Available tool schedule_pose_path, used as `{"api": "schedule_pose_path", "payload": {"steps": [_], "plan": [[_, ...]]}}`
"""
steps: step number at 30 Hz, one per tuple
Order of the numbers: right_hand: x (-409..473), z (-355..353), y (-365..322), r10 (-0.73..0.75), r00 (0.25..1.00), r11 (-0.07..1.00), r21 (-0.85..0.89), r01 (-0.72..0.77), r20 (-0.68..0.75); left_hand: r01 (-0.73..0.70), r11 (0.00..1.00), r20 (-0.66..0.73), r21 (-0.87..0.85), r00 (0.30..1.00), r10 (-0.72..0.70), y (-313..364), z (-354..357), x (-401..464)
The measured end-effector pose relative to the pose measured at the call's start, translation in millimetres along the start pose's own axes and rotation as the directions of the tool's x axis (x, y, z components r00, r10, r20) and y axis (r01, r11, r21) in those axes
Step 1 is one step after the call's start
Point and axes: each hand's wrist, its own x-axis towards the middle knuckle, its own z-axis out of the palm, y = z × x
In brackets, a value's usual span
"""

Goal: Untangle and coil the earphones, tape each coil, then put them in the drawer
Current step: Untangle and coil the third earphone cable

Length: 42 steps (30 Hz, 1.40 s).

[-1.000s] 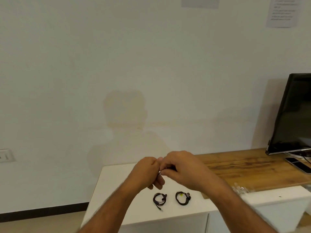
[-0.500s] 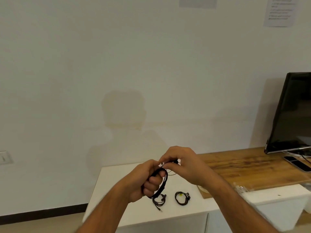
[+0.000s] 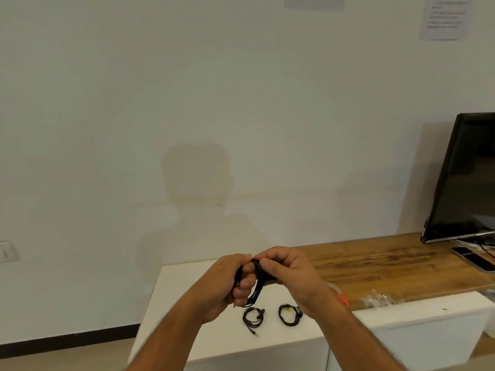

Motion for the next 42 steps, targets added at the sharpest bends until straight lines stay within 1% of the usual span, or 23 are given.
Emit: {"api": "schedule_pose_path", "payload": {"steps": [5,8,11,15,18,21,26,28,29,31,32,34,36,39,42], "plan": [[-4,5,13,0.017,0.999,0.996,0.088,-0.014,-0.034,-0.073,0.997,-0.105,0.037,0.992,0.077,-7,2,4],[-4,10,19,0.030,0.997,0.998,0.050,-0.027,-0.071,-0.070,0.995,-0.154,0.066,0.985,0.080,-15,2,7],[-2,16,24,0.039,0.995,0.997,0.077,-0.032,-0.091,-0.062,0.995,-0.169,0.080,0.983,0.075,-24,2,10],[3,21,32,0.059,0.981,0.997,0.064,-0.048,-0.184,-0.055,0.996,-0.225,0.065,0.972,0.068,-36,-1,17],[9,26,46,0.086,0.961,0.996,0.059,-0.073,-0.262,-0.049,0.994,-0.322,0.094,0.944,0.077,-51,-5,26],[15,28,63,0.113,0.946,0.994,0.035,-0.107,-0.303,-0.052,0.992,-0.415,0.115,0.905,0.096,-65,-8,35],[22,33,93,0.179,0.913,0.983,0.041,-0.177,-0.366,-0.004,0.993,-0.507,0.122,0.859,0.065,-89,-18,46],[25,34,105,0.200,0.903,0.979,0.040,-0.200,-0.381,-0.010,0.996,-0.561,0.091,0.826,0.059,-99,-26,49],[26,34,111,0.209,0.900,0.977,0.032,-0.213,-0.382,-0.024,0.999,-0.587,0.048,0.809,0.048,-104,-30,50],[28,34,123,0.217,0.903,0.973,0.009,-0.230,-0.370,-0.027,0.999,-0.602,-0.025,0.799,0.006,-113,-39,50],[30,35,130,0.223,0.906,0.970,-0.007,-0.242,-0.361,-0.009,1.000,-0.595,-0.029,0.804,-0.010,-120,-44,51],[34,34,145,0.248,0.906,0.960,-0.037,-0.277,-0.343,0.036,0.999,-0.577,0.030,0.817,-0.012,-134,-54,55],[42,31,160,0.279,0.902,0.946,-0.067,-0.317,-0.331,0.102,0.979,-0.552,0.176,0.834,0.012,-148,-67,61],[57,28,192,0.330,0.889,0.910,-0.145,-0.389,-0.316,0.248,0.883,-0.521,0.399,0.854,-0.005,-171,-91,76],[72,30,229,0.368,0.889,0.859,-0.268,-0.437,-0.273,0.350,0.789,-0.535,0.506,0.845,-0.032,-193,-110,95]]}}
